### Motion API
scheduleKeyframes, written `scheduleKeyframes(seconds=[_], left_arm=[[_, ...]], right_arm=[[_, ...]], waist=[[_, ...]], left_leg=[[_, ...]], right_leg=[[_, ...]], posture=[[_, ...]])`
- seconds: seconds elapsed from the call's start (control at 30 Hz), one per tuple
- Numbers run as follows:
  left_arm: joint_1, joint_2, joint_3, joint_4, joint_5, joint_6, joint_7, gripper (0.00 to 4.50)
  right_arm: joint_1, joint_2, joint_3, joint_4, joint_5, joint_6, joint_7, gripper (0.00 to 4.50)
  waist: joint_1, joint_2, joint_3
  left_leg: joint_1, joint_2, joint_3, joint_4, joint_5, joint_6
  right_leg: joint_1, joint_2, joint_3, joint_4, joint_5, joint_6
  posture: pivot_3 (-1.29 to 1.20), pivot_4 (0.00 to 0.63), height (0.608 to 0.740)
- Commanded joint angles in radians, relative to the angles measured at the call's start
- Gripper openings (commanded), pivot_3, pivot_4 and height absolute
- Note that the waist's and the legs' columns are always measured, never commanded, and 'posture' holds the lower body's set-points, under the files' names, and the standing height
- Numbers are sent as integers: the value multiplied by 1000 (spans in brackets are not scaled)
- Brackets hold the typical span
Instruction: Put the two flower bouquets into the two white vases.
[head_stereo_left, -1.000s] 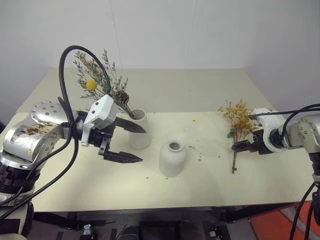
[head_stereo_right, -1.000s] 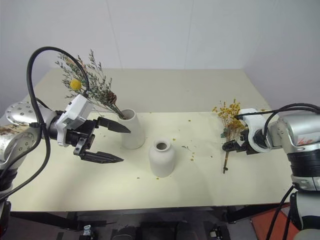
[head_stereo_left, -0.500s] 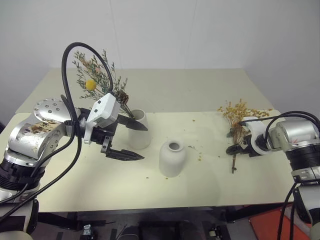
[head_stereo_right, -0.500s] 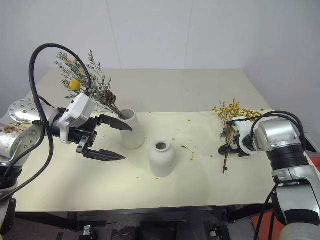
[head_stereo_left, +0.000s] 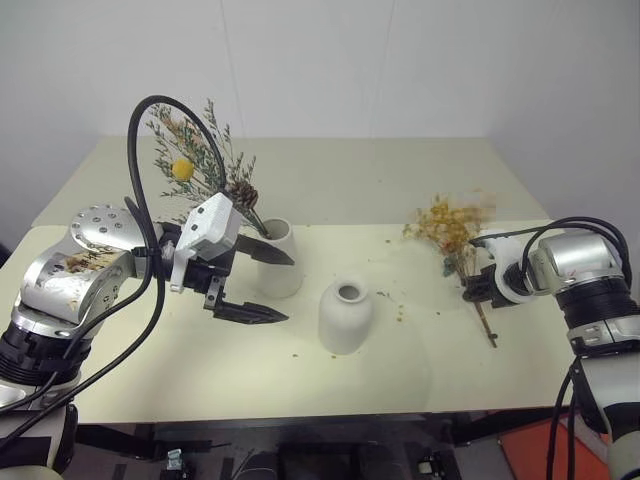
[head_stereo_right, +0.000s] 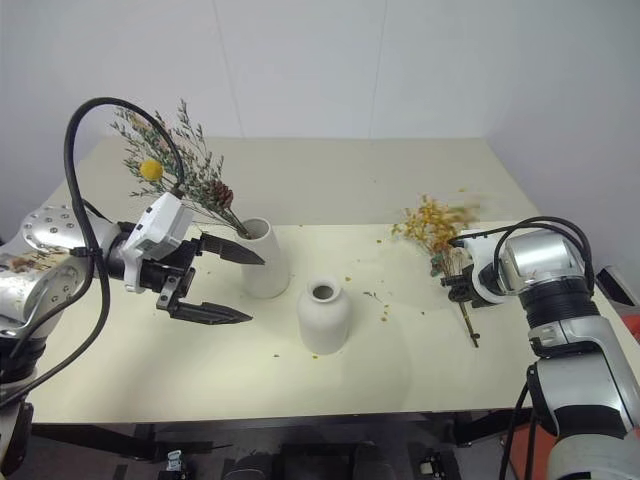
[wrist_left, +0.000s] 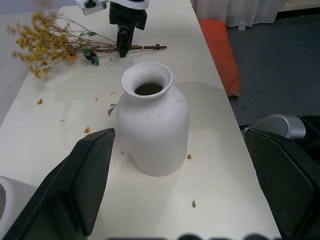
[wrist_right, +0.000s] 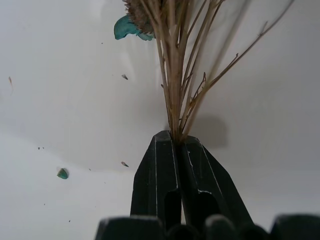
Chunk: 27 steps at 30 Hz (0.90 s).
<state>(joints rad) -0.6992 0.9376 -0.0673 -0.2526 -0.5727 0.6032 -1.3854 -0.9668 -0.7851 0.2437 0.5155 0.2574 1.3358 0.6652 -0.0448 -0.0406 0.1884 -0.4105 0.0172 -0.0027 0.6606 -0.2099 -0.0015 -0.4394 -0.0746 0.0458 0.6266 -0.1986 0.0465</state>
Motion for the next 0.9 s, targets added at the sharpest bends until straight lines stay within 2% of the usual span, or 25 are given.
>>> scheduleKeyframes(seconds=[0.03, 0.1, 0.23, 0.37, 0.47, 0.53, 0.63, 0.73, 0.9], left_arm=[[-2, 5, 21, -15, 4, -19, 5, 4500], [4, 9, 27, -21, -4, -12, 5, 4500], [23, 21, 34, -40, -16, 8, 8, 4500], [53, 36, 45, -43, -18, 21, 13, 4500], [74, 29, 56, -31, -23, 14, 21, 4500], [86, 17, 66, -17, -29, 2, 25, 4500], [101, 18, 73, -14, -32, 3, 27, 4500], [107, 17, 69, -11, -19, 2, 39, 4500], [113, 19, 66, -11, -15, 6, 49, 4500]], right_arm=[[-5, 2, -80, -59, 2, 7, -25, 56], [-1, 9, -157, -106, 9, 28, -67, 56], [49, 67, -393, -313, 8, 17, -204, 56], [177, 188, -580, -724, 57, -89, -272, 56], [233, 326, -699, -918, 128, -213, -301, 56], [268, 407, -728, -1012, 154, -330, -324, 56], [245, 527, -805, -1095, 276, -311, -393, 56], [266, 602, -826, -1162, 384, -354, -416, 56], [421, 621, -780, -1263, 542, -466, -316, 56]], waist=[[-1, 0, 0], [0, 0, 0], [2, 0, 0], [3, 0, 0], [1, 0, 0], [2, 0, 0], [2, 0, 0], [2, 0, 0], [4, 0, 0]], left_leg=[[0, 0, 0, 0, 0, 0], [0, 0, 0, 0, 0, 0], [-1, 0, 0, 0, 0, 0], [-1, 0, -2, 0, 0, 0], [0, 0, -2, 0, 0, 0], [0, 0, -1, 0, 0, 0], [0, 1, -1, 0, 0, 0], [1, 1, -1, 0, 0, 0], [0, 0, -2, 0, 0, 0]], right_leg=[[0, 0, 0, 0, 0, 0], [0, 0, 0, 0, 0, 0], [-1, 0, 0, 1, 1, -1], [0, 0, -1, 1, 0, 0], [0, 0, -1, 2, 0, 0], [0, 0, 0, 2, 0, 0], [0, 0, -1, 2, 0, 0], [0, 0, -1, 2, 3, -4], [0, 0, -1, 2, 3, -6]], posture=[[0, 150, 740], [0, 150, 740], [0, 150, 740], [0, 150, 740], [0, 150, 740], [0, 150, 740], [0, 150, 740], [0, 150, 740], [0, 150, 740]])
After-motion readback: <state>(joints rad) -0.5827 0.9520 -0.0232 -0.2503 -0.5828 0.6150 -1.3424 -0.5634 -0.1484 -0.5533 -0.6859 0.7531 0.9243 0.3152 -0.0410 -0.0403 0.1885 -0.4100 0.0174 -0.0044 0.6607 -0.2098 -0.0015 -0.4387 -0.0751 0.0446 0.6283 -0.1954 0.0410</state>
